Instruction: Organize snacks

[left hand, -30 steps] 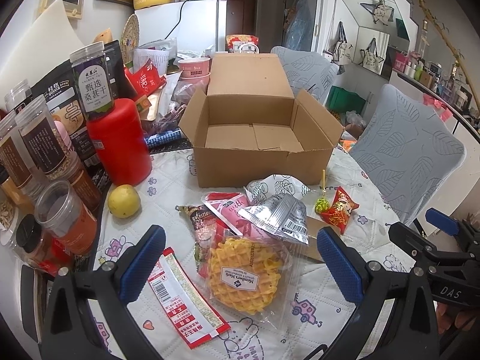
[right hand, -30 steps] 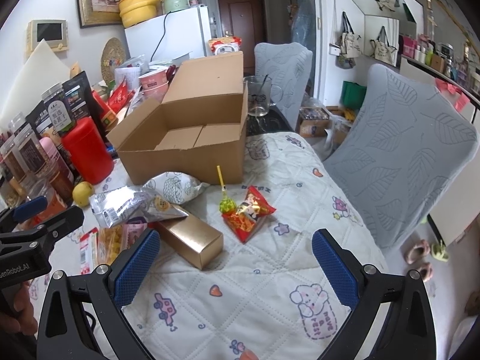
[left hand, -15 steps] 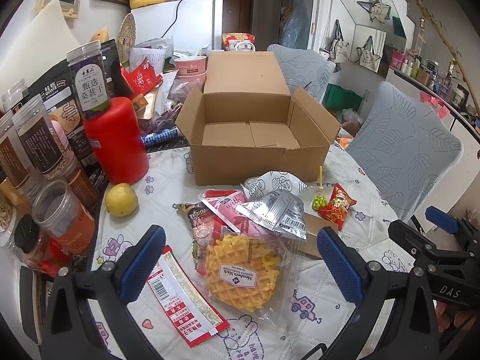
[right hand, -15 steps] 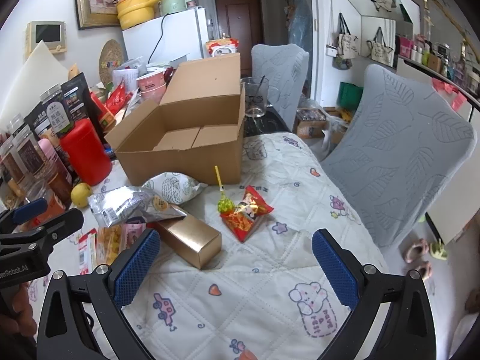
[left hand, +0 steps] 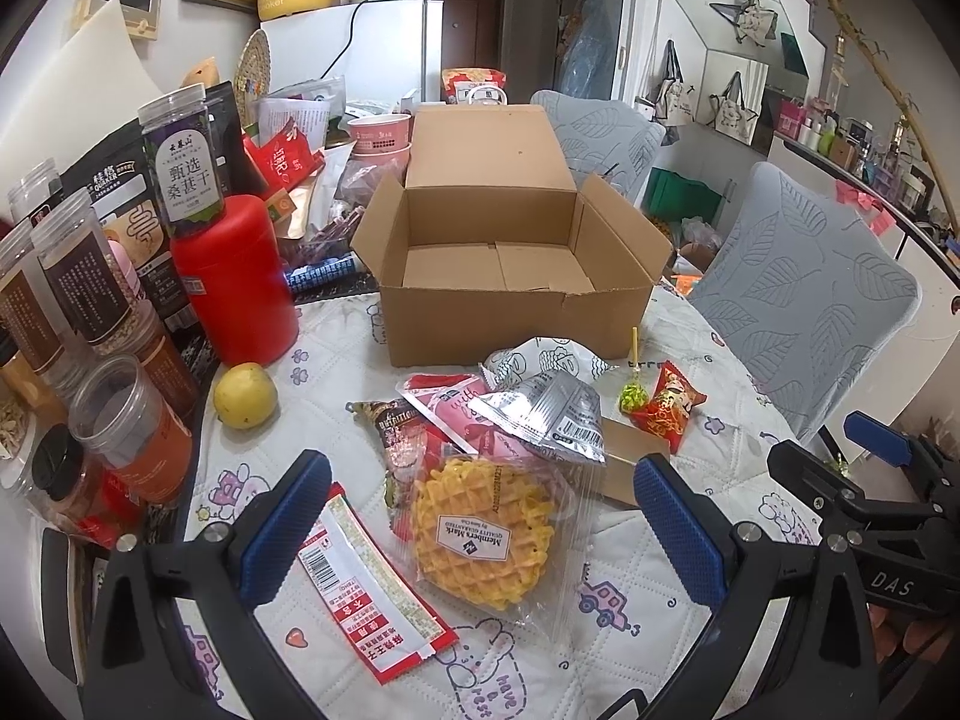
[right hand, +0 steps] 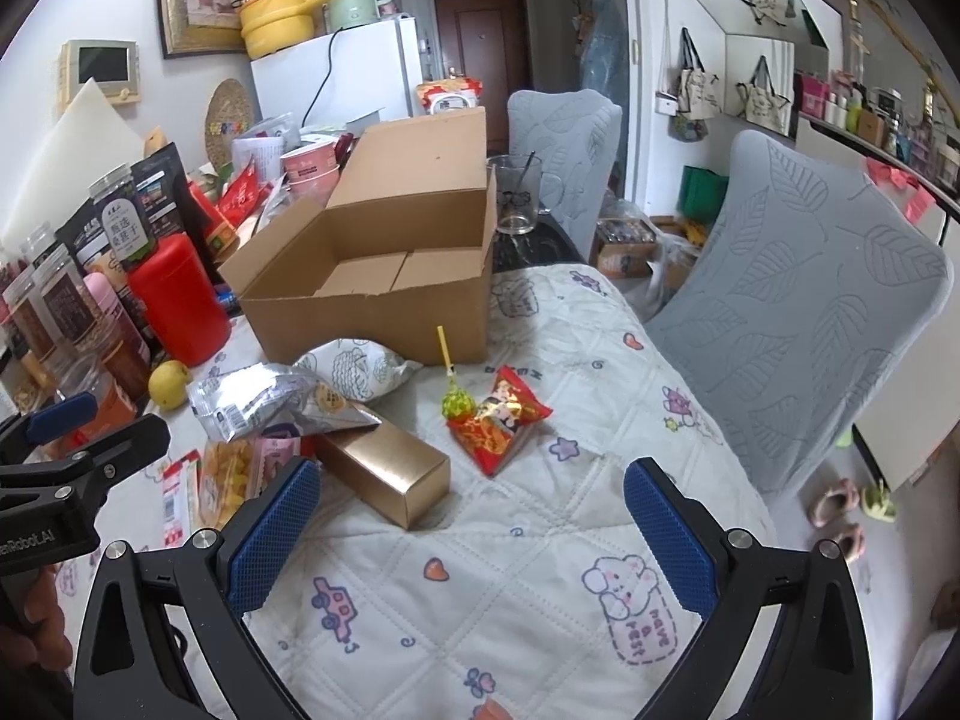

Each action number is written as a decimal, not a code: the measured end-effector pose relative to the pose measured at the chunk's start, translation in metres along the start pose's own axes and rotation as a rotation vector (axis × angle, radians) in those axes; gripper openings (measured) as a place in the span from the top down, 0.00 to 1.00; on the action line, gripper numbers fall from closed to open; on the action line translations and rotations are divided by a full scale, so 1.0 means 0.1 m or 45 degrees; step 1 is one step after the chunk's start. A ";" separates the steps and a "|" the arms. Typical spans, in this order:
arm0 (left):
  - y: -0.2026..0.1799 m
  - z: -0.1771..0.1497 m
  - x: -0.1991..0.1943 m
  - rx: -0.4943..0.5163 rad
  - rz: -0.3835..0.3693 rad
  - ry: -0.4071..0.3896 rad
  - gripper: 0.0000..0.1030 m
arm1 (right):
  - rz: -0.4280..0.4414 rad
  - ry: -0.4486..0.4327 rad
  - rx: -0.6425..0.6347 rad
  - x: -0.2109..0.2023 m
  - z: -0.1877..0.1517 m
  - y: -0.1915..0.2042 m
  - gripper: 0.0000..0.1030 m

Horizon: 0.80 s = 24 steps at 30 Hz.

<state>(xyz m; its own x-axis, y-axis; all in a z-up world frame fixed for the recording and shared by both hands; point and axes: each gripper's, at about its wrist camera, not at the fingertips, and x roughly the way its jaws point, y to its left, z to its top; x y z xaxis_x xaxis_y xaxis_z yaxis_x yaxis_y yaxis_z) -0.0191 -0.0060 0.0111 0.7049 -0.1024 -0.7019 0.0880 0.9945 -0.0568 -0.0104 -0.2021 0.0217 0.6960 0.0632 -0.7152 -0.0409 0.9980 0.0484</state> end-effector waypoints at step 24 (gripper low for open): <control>0.12 -0.18 -0.22 -0.029 0.018 -0.039 0.00 | 0.075 -0.008 -0.038 -0.10 -0.17 0.17 0.00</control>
<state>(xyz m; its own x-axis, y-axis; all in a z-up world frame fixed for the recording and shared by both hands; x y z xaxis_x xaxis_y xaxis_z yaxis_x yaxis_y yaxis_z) -0.0459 0.0081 0.0132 0.7272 -0.0883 -0.6807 0.0617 0.9961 -0.0633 -0.0297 -0.1856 0.0178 0.6960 0.1217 -0.7076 -0.1029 0.9923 0.0694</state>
